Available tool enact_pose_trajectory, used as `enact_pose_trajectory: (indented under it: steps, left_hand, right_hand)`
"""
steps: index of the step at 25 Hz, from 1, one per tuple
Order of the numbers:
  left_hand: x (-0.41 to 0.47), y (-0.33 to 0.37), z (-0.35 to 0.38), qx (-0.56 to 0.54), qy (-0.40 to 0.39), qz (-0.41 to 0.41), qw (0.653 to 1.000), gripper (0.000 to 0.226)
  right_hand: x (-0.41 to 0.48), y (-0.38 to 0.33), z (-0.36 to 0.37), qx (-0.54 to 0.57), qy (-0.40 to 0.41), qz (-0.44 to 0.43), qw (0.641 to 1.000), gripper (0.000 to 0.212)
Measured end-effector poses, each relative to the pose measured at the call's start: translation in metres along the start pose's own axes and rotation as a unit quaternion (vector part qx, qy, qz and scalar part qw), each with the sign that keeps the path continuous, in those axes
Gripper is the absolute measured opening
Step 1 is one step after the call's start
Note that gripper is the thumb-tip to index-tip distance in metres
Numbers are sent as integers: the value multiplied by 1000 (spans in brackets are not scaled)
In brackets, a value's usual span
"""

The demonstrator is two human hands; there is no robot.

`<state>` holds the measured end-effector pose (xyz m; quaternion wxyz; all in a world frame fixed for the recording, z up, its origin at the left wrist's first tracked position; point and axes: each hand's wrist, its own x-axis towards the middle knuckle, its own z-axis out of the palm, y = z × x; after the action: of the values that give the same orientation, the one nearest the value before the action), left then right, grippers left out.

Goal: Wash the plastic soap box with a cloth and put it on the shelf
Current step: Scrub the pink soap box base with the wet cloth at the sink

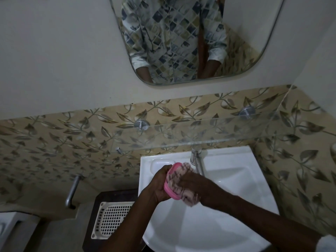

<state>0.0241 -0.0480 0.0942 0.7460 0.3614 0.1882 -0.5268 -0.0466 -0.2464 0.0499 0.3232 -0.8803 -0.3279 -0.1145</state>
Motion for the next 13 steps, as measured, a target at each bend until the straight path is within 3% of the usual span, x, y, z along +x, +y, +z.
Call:
enact_pose_trajectory:
  steps: [3, 5, 8, 11, 13]
  left_hand:
    - [0, -2, 4, 18, 10, -10, 1000, 42]
    - [-1, 0, 3, 26, 39, 10, 999, 42]
    - [1, 2, 5, 21, 71, 20, 997, 46]
    - [5, -3, 11, 14, 100, 52, 994, 45]
    - [10, -11, 13, 24, 185, 121, 975, 48]
  right_hand:
    - [7, -1, -7, 34, 12, 26, 999, 30]
    - [14, -11, -3, 40, 9, 79, 996, 36]
    - [12, -21, 4, 71, 9, 70, 995, 43]
    - [13, -36, 15, 159, 60, 204, 964, 42]
    - [24, -53, 28, 152, 107, 300, 936, 42]
